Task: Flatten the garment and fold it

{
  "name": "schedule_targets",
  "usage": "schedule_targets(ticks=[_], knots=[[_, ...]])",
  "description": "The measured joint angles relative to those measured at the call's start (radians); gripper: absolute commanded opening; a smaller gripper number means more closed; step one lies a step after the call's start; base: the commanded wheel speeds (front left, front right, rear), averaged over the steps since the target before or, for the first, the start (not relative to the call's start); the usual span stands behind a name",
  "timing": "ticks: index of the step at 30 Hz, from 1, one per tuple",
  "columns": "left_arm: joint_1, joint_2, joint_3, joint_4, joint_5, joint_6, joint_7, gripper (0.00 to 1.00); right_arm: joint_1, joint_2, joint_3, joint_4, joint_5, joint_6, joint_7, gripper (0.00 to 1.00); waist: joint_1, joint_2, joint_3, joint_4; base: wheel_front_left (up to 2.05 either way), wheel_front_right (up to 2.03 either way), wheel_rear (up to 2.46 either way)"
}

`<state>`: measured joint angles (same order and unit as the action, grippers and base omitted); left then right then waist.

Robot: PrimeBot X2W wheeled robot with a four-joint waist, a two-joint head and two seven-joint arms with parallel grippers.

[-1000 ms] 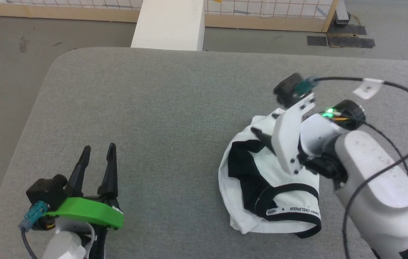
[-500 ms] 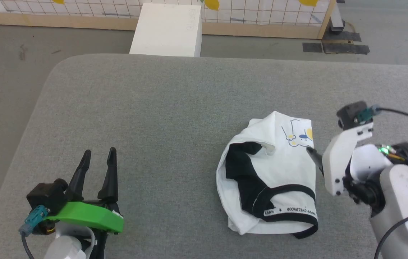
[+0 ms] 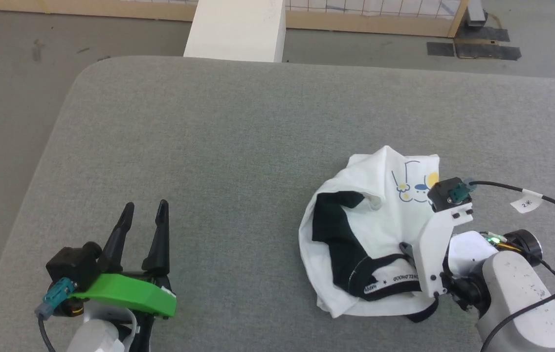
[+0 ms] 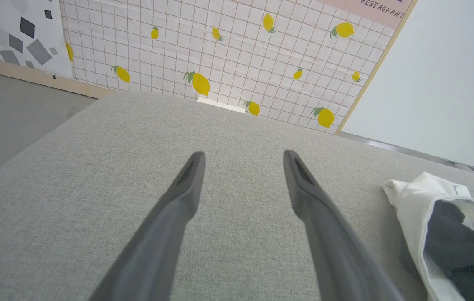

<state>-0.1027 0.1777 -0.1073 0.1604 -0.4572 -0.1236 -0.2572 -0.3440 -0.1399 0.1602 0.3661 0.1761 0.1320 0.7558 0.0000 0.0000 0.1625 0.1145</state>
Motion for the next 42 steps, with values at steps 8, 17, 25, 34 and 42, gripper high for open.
schedule_targets(ticks=[8, 17, 25, 34, 42], knots=[[0.0, 0.001, 0.002, 0.003, 0.0, 0.0, 0.0, 1.0, -0.003, -0.041, 0.038, 0.0, 0.031, 0.001, -0.029, 0.0, 0.0, 0.0, -0.003, -0.005, 0.0, 0.0, 0.0], [0.023, 0.003, 0.056, -0.03, 0.005, 0.0, -0.001, 1.0, -0.072, -0.185, 0.272, -0.065, 0.126, 0.0, -0.003, 0.0, 0.0, 0.0, -0.007, -0.118, 0.0, 0.0, 0.0], [0.005, 0.0, 0.077, -0.078, 0.031, 0.0, -0.001, 1.0, -0.21, -0.241, 0.428, -0.042, 0.194, 0.001, -0.03, 0.0, 0.0, 0.0, 0.017, -0.296, 0.0, 0.0, 0.0], [-0.055, 0.034, 0.076, -0.165, 0.055, 0.001, 0.011, 1.0, -0.353, -0.402, 0.447, -0.011, 0.231, 0.001, -0.1, 0.0, 0.0, 0.0, 0.109, -0.43, 0.0, 0.0, 0.0], [-0.076, 0.092, 0.104, -0.266, 0.062, 0.012, 0.068, 1.0, -0.42, -0.595, 0.363, 0.022, 0.246, 0.001, -0.142, 0.0, 0.0, 0.0, 0.249, -0.457, 0.0, 0.0, 0.0]])
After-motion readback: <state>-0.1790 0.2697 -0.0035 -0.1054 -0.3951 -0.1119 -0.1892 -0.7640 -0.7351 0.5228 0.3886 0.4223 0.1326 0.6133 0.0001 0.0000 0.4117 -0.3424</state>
